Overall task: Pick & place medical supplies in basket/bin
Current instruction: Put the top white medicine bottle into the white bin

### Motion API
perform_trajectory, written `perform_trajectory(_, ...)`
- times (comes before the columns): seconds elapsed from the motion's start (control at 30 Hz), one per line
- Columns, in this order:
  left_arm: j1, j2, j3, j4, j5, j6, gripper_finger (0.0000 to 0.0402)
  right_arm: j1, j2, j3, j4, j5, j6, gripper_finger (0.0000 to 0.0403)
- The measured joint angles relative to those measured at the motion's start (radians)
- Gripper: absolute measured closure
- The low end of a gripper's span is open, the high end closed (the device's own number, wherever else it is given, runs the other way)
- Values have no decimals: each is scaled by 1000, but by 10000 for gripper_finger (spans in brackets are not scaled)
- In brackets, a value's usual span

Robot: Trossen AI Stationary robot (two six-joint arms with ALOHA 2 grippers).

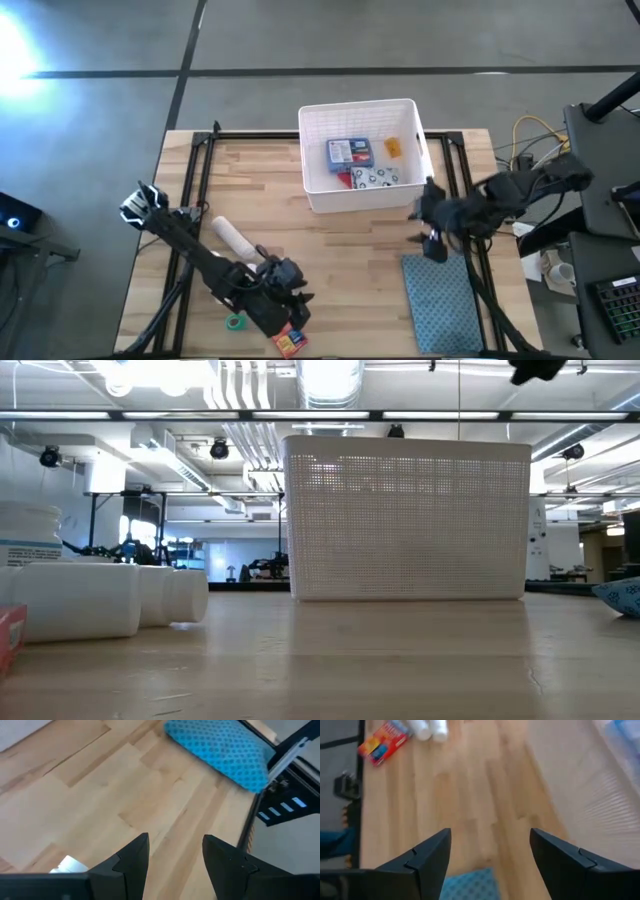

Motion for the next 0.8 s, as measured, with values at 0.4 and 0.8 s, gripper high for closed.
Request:
perform_trajectory(0.4,-28,2,-3,-30,91,-3,236,308,212,-127,376,20,32,149)
perform_trajectory(0.8,-97,19,-53,-224,110,282,235,286,598,176,340,151,-63,149)
